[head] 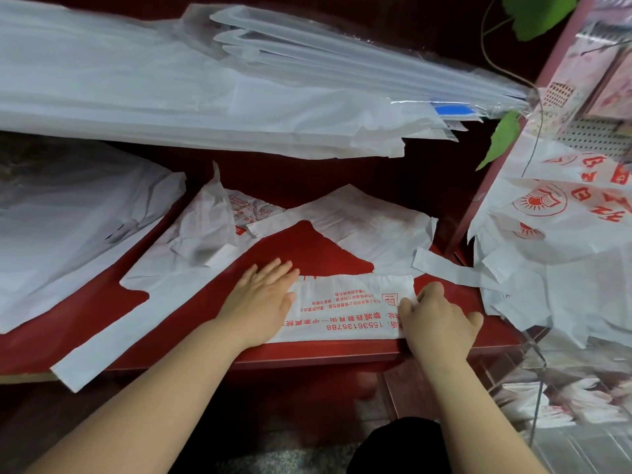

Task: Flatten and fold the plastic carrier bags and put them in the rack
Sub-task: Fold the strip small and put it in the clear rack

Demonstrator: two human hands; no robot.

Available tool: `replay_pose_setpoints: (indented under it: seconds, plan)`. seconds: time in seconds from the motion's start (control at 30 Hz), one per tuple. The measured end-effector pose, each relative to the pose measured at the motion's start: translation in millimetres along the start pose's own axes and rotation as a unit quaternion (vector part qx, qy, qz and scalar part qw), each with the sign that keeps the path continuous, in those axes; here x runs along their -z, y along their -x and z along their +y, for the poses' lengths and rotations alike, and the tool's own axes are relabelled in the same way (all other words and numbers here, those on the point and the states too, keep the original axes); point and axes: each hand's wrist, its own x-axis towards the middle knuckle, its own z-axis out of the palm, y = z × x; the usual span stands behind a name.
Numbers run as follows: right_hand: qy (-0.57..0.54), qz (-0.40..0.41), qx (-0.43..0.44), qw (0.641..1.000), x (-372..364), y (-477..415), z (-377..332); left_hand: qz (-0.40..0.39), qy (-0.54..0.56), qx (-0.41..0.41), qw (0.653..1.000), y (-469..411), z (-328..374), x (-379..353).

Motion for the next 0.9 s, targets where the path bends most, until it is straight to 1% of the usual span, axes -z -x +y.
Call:
replay_pose_setpoints:
  seconds: [0.07,0.1,0.17,0.2,0.27,0.3,0.33,0.4,0.43,0.5,0.6,0.77,0.83,0.87,0.9]
  plan:
    - [-0.016,0.027,-0.001,0.999,3.5,2.2,-2.7,-0.032,0.016,-0.006,0.999,-5.6,-0.8,-0.4]
    - [-0.014,0.029,0.019,0.999,4.6,1.5,-5.5,-0.039,0.013,-0.005,0.999,-6.2,-1.8,-1.1]
    - [0.021,0.001,0.106,0.994,5.0,1.4,-18.5,-0.041,0.003,-0.009,0.999,-6.2,-2.9,-2.0]
    - [0.011,-0.017,0.161,0.987,3.5,4.0,-28.9,-0.042,0.003,-0.009,0.999,-5.5,-2.4,-1.8]
    - [-0.05,-0.003,0.278,0.959,-2.1,12.8,-52.8,-0.039,0.004,-0.008,0.999,-5.5,-2.1,-2.2]
    - [-0.064,-0.02,0.32,0.945,-5.6,17.9,-63.9,-0.038,0.003,-0.009,0.999,-5.8,-2.3,-2.6]
    - [-0.062,-0.057,0.358,0.93,-9.0,22.8,-72.1,-0.037,0.002,-0.009,0.999,-5.7,-2.2,-2.6]
    - [-0.027,-0.154,0.359,0.92,-16.4,27.6,-74.0,-0.041,-0.001,-0.007,0.999,-5.3,-1.4,-2.6]
    - [-0.018,-0.178,0.345,0.921,-17.0,25.7,-71.6,-0.044,-0.003,-0.005,0.999,-5.2,-1.2,-2.7]
    - [-0.017,-0.201,0.311,0.929,-12.4,19.7,-64.8,-0.044,-0.003,-0.002,0.999,-5.8,-1.4,-2.7]
    - [-0.001,-0.206,0.28,0.938,-3.9,12.6,-45.9,-0.042,0.005,-0.004,0.999,-6.5,-1.7,-2.7]
    - [0.002,-0.184,0.251,0.95,3.6,-1.8,-15.2,-0.041,0.016,-0.005,0.999,-5.7,-1.5,-2.6]
    - [-0.013,-0.165,0.235,0.958,3.0,-3.5,-7.1,-0.032,0.036,-0.001,0.999,-5.8,-1.4,-3.0]
    - [-0.028,-0.128,0.233,0.963,2.3,-1.6,-3.6,-0.024,0.049,0.005,0.998,-4.5,-1.6,-2.7]
    - [-0.039,-0.061,0.242,0.968,1.8,1.5,-0.1,-0.007,0.067,0.015,0.998,-2.5,-1.9,-1.7]
